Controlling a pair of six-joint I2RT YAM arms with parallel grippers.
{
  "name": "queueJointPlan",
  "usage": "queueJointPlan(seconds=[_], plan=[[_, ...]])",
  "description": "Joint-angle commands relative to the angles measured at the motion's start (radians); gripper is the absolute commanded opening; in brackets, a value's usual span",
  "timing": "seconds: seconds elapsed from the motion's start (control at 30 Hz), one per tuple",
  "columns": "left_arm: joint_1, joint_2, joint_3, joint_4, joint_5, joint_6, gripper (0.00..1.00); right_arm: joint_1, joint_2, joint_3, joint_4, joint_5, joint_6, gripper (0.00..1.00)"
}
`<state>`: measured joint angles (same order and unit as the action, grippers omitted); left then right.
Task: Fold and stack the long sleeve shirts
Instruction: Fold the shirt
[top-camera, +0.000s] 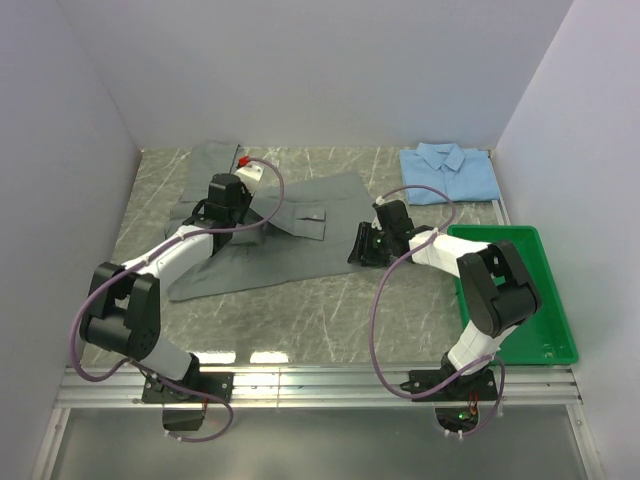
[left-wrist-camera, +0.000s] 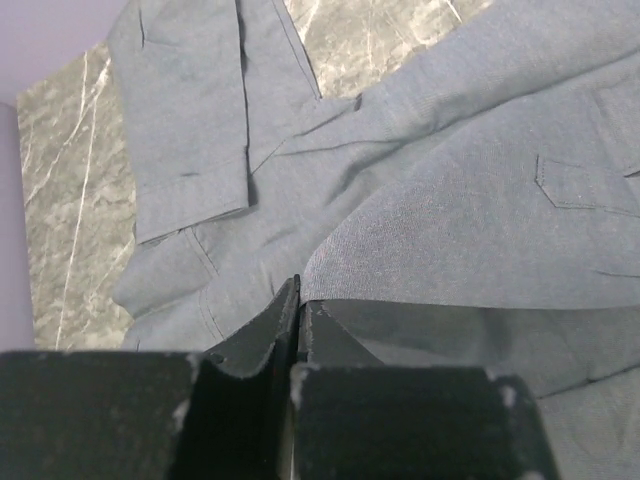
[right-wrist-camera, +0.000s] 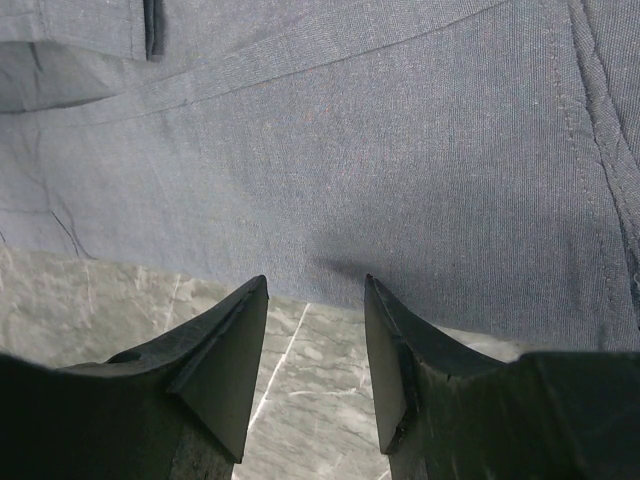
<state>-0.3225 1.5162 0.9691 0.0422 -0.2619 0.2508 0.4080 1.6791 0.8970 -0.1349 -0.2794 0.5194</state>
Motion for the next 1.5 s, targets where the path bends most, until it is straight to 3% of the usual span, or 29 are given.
queueJointPlan(seconds=[0.0, 0.1, 0.2, 0.23, 0.33, 0.5, 0.53, 0.57, 0.63, 0.73, 0.93, 1.1, 1.47], plan=[[-0.003, 0.009, 0.003, 0.078, -0.014, 0.024, 0.05, 0.008, -0.059, 0.026, 0.015, -0.006, -0.027, 0.51], [-0.004, -0.013, 0.000, 0.036, 0.024, -0.031, 0.09, 0.008, -0.076, 0.028, 0.021, -0.015, -0.036, 0.51], [-0.003, -0.039, -0.001, -0.025, 0.038, -0.103, 0.19, 0.014, -0.096, 0.034, 0.050, -0.029, -0.032, 0.51], [-0.004, -0.047, 0.000, -0.039, 0.039, -0.123, 0.26, 0.018, -0.107, 0.043, 0.057, -0.026, -0.030, 0.51], [-0.004, -0.079, -0.007, -0.117, 0.024, -0.194, 0.31, 0.025, -0.113, 0.065, 0.090, -0.011, -0.007, 0.51], [-0.004, -0.178, -0.035, -0.197, 0.030, -0.310, 0.40, 0.028, -0.073, 0.121, 0.164, -0.006, 0.120, 0.53], [-0.004, -0.195, -0.049, -0.211, 0.033, -0.332, 0.56, 0.029, -0.044, 0.140, 0.179, -0.006, 0.146, 0.54], [-0.004, -0.227, -0.056, -0.218, 0.036, -0.341, 0.66, 0.029, -0.026, 0.149, 0.195, -0.017, 0.196, 0.55], [-0.004, -0.255, -0.067, -0.235, 0.039, -0.370, 0.80, 0.028, 0.040, 0.189, 0.227, -0.029, 0.241, 0.56], [-0.004, -0.312, -0.090, -0.263, 0.023, -0.422, 0.91, 0.029, 0.134, 0.238, 0.274, -0.066, 0.320, 0.56], [-0.001, -0.401, -0.139, -0.288, -0.049, -0.544, 0.93, 0.034, 0.272, 0.336, 0.267, -0.040, 0.389, 0.56], [-0.001, -0.448, -0.184, -0.317, -0.016, -0.623, 0.91, 0.035, 0.343, 0.376, 0.259, -0.038, 0.398, 0.55], [0.002, -0.475, -0.289, -0.384, -0.019, -0.987, 0.87, 0.040, 0.407, 0.402, 0.287, -0.107, 0.389, 0.51]])
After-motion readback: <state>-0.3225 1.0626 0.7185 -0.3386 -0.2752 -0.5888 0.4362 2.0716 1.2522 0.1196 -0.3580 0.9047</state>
